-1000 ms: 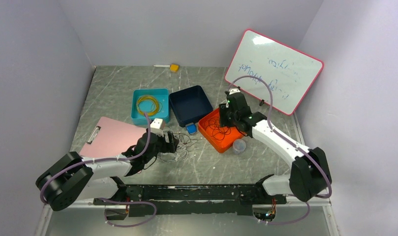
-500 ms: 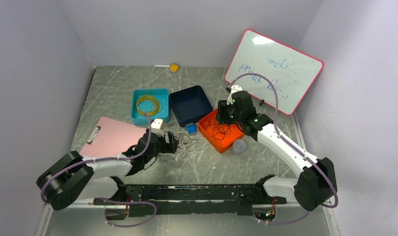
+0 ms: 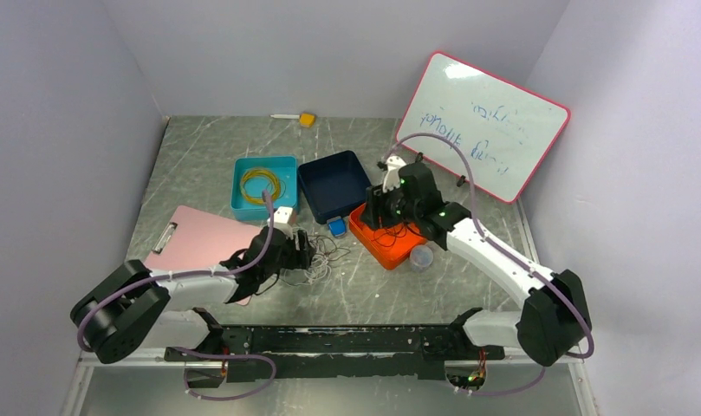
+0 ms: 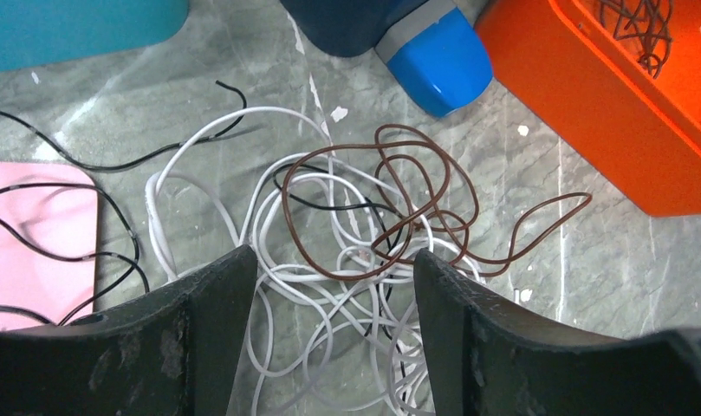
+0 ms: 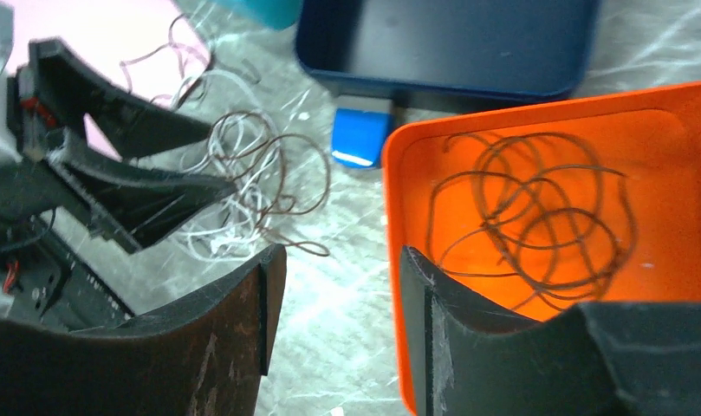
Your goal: Untangle the cables
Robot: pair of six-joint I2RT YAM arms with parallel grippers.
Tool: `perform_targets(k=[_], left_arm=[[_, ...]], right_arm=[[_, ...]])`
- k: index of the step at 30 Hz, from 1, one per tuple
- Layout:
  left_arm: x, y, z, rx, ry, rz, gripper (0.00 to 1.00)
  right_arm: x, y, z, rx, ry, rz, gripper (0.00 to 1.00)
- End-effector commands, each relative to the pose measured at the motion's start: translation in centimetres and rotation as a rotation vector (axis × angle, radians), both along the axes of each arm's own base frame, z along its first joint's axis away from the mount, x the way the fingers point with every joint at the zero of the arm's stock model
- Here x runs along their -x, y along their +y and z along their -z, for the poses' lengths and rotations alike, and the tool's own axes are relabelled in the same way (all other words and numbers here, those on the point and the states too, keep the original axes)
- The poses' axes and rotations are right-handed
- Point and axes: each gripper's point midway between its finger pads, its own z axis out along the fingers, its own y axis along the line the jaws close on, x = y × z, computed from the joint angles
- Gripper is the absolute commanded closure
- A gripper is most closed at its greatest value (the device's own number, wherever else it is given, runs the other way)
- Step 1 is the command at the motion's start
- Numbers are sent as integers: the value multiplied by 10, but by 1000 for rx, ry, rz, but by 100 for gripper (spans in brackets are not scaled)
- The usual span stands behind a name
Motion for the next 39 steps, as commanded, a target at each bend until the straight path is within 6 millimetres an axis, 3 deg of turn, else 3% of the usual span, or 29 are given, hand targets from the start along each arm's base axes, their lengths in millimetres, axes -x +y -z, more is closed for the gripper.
perform_targets(k=[1, 6, 9, 17, 27, 33, 39], left_arm=[[8, 1, 0, -3, 31, 8, 29], [11, 7, 6, -24, 54, -12, 29], [12, 9, 11, -33, 71, -26, 28], [10, 7, 15, -44, 84, -23, 28], [10, 7, 17, -46, 88, -25, 28], [10, 6, 18, -42, 91, -24, 28], [10, 6, 20, -45, 94, -24, 28]], right_arm=[[28, 28, 15, 6, 44, -146, 46], [66, 54, 44, 87, 87, -298, 46], [76, 62, 54, 116, 74, -337, 43], [65, 65, 65, 189, -15, -365, 36], [56, 77, 84, 244, -64, -474, 35], [46, 88, 92, 230, -93, -474, 44], [43, 95, 97, 217, -91, -479, 68]])
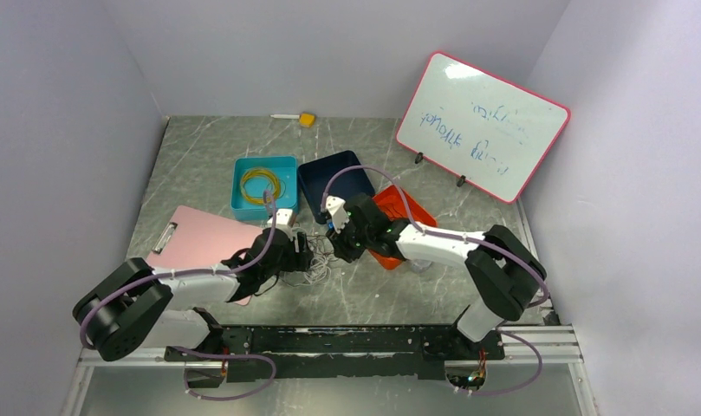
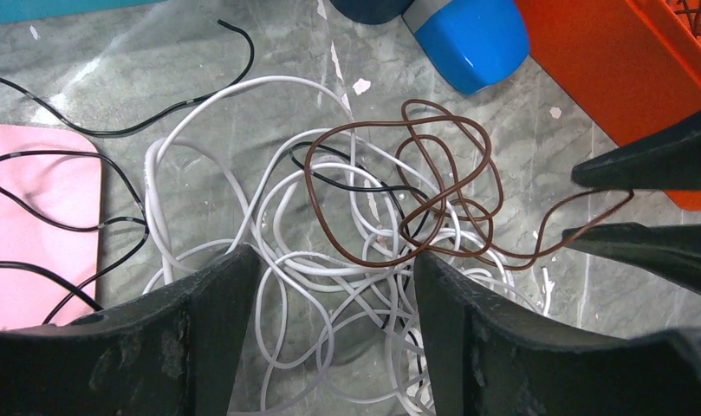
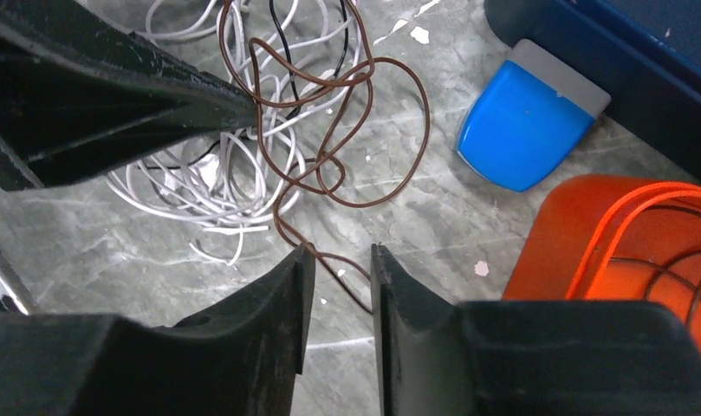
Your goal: Untangle the cables
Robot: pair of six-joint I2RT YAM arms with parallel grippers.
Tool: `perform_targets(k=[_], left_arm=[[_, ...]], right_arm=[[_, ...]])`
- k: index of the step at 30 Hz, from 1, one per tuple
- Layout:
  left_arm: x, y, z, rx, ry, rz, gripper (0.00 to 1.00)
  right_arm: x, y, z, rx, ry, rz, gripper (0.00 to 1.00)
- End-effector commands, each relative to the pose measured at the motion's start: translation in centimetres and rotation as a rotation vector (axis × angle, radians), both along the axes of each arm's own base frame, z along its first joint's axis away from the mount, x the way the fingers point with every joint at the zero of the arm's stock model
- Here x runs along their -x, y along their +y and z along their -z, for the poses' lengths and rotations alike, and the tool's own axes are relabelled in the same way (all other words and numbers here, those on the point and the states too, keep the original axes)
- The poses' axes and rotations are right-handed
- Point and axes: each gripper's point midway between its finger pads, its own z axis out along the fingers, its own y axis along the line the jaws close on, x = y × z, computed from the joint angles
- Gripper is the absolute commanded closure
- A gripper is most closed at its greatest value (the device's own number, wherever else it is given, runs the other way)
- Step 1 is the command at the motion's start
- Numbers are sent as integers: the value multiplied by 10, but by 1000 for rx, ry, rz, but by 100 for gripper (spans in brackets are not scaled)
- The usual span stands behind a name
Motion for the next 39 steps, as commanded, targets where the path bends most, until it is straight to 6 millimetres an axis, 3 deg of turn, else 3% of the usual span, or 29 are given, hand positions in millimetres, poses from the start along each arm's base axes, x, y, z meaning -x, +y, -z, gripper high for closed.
perform_targets(k=[1, 7, 14, 20, 25, 30, 36, 39], left_arm=[[3, -2, 5, -8, 24, -1, 28], [1, -2, 10, -22, 40, -12, 24], [-3, 1, 20, -62, 70, -40, 20], [-3, 2, 29, -80, 99, -58, 23], [-1, 3, 35, -85, 118, -65, 25], [0, 4, 41, -92, 133, -75, 32], [2, 8, 43, -97, 138, -91, 38], [4, 15, 35, -76, 117, -113, 32]], right_arm=[[-9, 17, -13, -54, -42, -27, 74], [-6, 15, -42, -112, -69, -1, 100], [3, 13, -123, -249, -128, -9, 100], [13, 5, -164, -311, -121, 2, 100], [7, -3, -227, -434, -192, 59, 100], [4, -11, -275, -513, -244, 90, 100], [-3, -23, -312, -545, -318, 151, 100], [-12, -30, -312, -518, -343, 203, 100]])
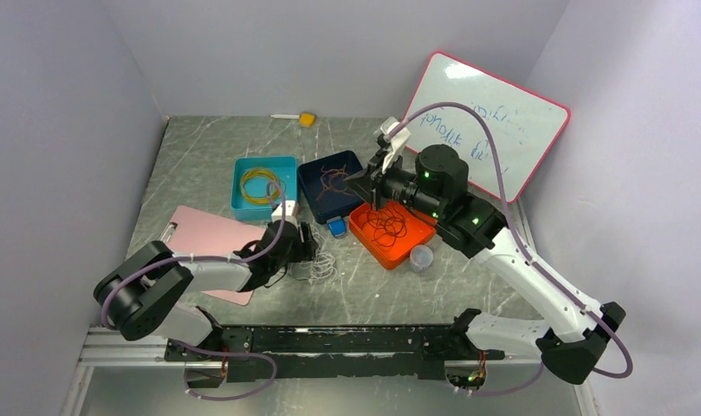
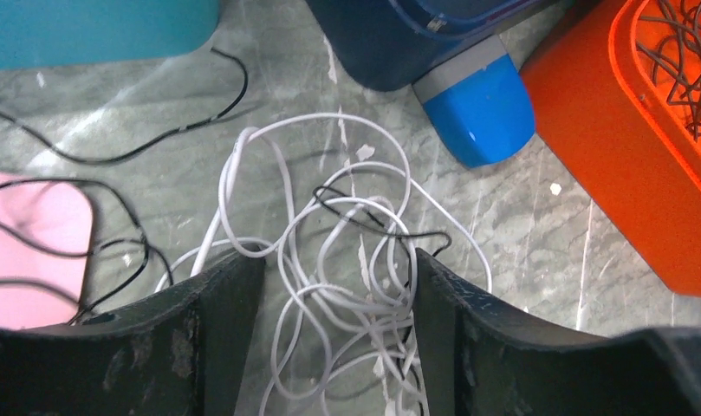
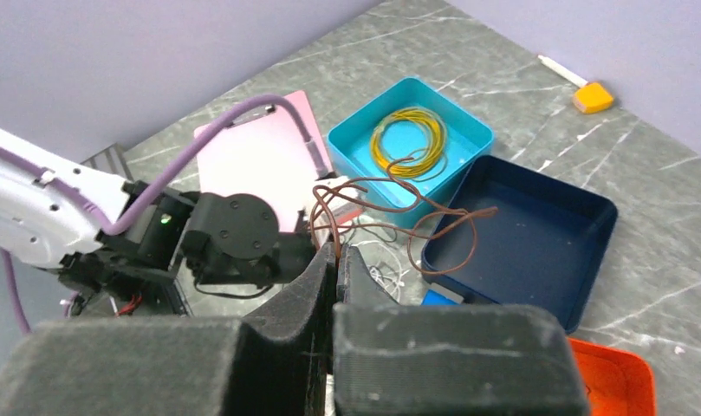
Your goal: Untangle the cables
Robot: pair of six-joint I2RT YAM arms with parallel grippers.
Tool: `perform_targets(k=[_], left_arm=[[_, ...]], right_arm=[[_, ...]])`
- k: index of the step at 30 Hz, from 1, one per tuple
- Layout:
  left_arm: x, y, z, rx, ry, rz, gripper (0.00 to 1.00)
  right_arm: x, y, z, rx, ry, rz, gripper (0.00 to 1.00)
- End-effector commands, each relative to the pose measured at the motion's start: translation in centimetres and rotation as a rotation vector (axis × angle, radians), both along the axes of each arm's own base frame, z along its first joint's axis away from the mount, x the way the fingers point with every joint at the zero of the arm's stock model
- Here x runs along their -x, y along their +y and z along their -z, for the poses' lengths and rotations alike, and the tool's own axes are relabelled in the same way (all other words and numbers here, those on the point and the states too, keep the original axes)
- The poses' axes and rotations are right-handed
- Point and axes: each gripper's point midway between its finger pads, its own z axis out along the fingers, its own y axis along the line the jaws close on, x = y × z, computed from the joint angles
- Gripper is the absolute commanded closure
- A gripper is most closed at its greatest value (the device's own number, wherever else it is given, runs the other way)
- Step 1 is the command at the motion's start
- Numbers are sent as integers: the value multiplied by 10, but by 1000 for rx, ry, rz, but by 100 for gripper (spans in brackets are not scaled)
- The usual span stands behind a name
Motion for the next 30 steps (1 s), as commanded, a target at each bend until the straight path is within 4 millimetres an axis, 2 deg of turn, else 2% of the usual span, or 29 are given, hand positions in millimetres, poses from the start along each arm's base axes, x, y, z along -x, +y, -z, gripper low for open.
perform_targets(k=[1, 5, 11, 15, 17, 25, 30], left_arm=[[33, 29, 27, -69, 106, -26, 29], [32, 34, -9, -9, 4, -24, 18], [33, 29, -92, 151, -283, 80, 1], [40, 26, -147, 248, -517, 164, 1], [41, 25, -166, 235, -621, 202, 1], [24, 4, -219, 142, -820, 287, 1], [5, -7, -237, 107, -890, 268, 1]], right_arm=[[-13, -16, -1, 26, 7, 113, 100], [-22, -21, 6, 26, 31, 179, 100], [-40, -27, 10, -46, 98, 322, 100], [-46, -20, 16, -106, 164, 355, 100], [-48, -14, 21, -131, 194, 352, 100], [-47, 11, 30, -164, 257, 272, 100], [-40, 21, 33, -179, 290, 212, 100]])
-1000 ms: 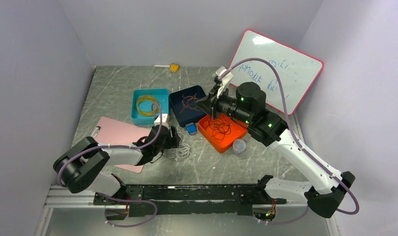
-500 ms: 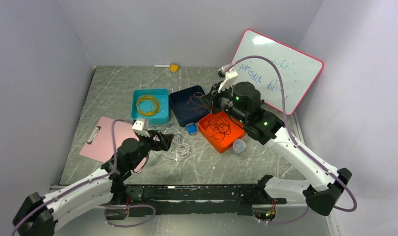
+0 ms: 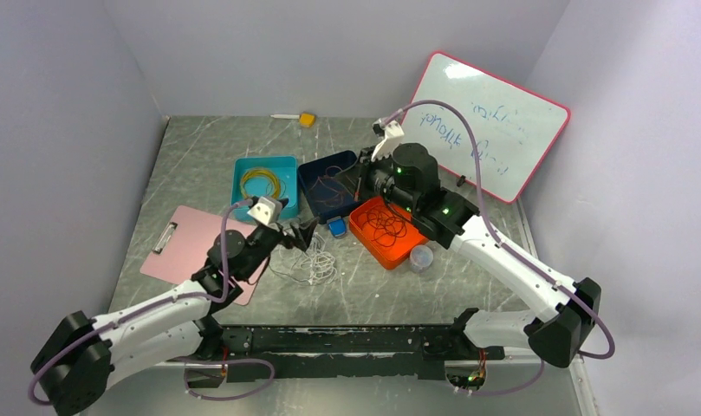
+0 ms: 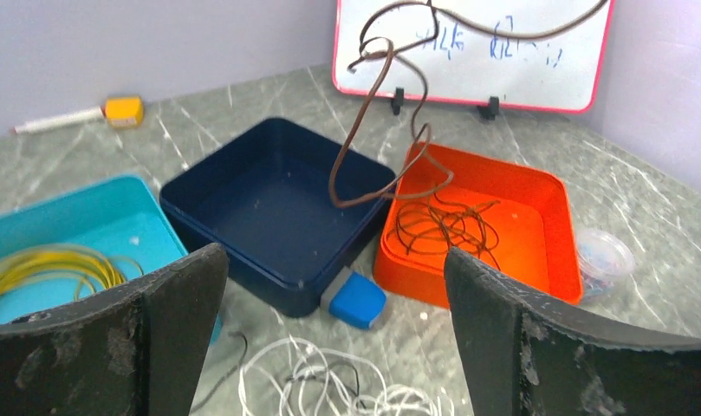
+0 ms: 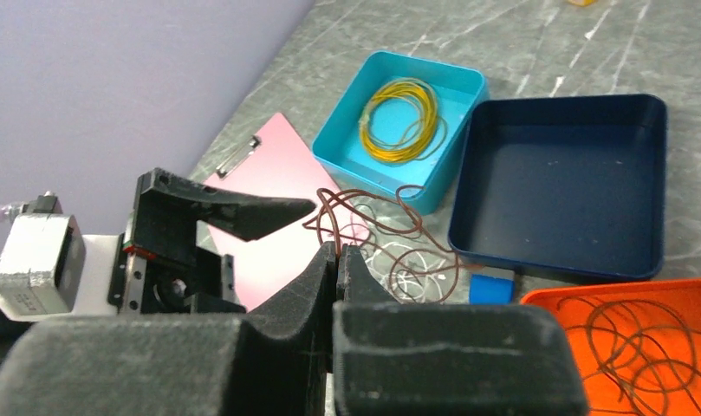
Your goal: Untangle the cables
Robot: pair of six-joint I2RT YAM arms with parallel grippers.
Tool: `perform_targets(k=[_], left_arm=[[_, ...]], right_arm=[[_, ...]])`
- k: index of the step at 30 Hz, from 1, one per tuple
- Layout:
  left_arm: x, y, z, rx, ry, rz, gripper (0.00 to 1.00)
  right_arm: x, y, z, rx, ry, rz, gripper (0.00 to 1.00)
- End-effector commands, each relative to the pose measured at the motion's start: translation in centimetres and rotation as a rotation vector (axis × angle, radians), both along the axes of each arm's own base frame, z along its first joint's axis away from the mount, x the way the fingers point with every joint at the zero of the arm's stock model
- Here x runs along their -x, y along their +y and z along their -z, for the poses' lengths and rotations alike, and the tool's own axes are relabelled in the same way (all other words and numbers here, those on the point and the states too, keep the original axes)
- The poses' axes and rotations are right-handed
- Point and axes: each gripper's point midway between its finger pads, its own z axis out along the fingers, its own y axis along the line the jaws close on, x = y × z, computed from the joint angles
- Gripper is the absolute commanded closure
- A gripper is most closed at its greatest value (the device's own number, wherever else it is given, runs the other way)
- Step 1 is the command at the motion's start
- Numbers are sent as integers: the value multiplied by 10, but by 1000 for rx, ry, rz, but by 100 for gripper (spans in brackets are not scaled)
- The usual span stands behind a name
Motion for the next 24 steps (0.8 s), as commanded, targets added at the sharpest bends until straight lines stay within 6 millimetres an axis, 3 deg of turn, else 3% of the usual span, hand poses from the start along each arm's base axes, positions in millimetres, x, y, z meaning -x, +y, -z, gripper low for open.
perform_targets(k=[1, 13, 15, 21, 24], left_arm=[[-11, -11, -56, 54, -191, 2, 0], [-40, -12, -83, 108, -236, -116, 8], [-44, -16, -83, 104, -231, -117, 15], [-47, -24, -72, 77, -205, -93, 50], [-43, -27, -63, 71, -179, -65, 58]], right_arm=[[6, 12, -9, -69, 7, -62, 100], [20, 16, -5, -88, 35, -125, 100], [21, 17, -6, -94, 34, -133, 100], [23, 14, -15, -107, 19, -129, 100], [23, 11, -19, -111, 7, -119, 100]])
